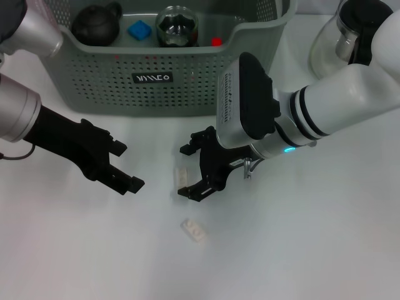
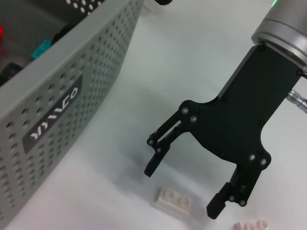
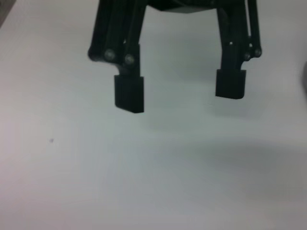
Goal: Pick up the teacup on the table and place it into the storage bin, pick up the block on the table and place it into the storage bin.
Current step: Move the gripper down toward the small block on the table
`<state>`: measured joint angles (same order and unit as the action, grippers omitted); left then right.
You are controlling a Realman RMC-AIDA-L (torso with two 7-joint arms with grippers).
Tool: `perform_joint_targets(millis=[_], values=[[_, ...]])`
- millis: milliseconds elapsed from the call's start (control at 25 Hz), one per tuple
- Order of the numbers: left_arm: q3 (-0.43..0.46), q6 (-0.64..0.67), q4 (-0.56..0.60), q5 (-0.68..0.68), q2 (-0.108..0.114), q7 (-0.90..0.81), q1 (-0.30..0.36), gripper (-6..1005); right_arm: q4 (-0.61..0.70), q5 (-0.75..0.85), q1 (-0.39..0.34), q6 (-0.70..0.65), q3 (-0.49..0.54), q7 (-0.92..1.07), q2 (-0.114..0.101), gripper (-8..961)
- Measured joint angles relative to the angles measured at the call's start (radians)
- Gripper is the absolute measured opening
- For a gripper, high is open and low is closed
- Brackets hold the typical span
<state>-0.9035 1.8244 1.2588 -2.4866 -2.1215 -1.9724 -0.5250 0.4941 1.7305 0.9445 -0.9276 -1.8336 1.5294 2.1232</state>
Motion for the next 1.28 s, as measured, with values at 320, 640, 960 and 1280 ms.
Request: perform_joint_targets(millis=[320, 640, 960, 1280], values=[[0.000, -0.001, -0.003, -0.001, 0.000, 0.000, -0.008, 951, -0.006, -0.041, 0.002, 0.036, -0.064, 0.014, 0.000, 868], [0.000, -0.001, -0.013, -0.002, 0.000, 0.000, -0.012, 951, -0.006, -0.042, 0.003, 0.044, -0.074, 0.014, 0.001, 608], [0.000, -0.001, -0.014, -0.002, 0.000, 0.000, -0.015, 951, -0.006, -0.052, 0.002, 0.051, -0.077, 0.007, 0.001, 537], [0.000, -0.001, -0.015, -0.002, 0.000, 0.000, -0.015, 951, -0.002, -0.094, 0.002, 0.083, -0.135, 0.003, 0.001, 535]])
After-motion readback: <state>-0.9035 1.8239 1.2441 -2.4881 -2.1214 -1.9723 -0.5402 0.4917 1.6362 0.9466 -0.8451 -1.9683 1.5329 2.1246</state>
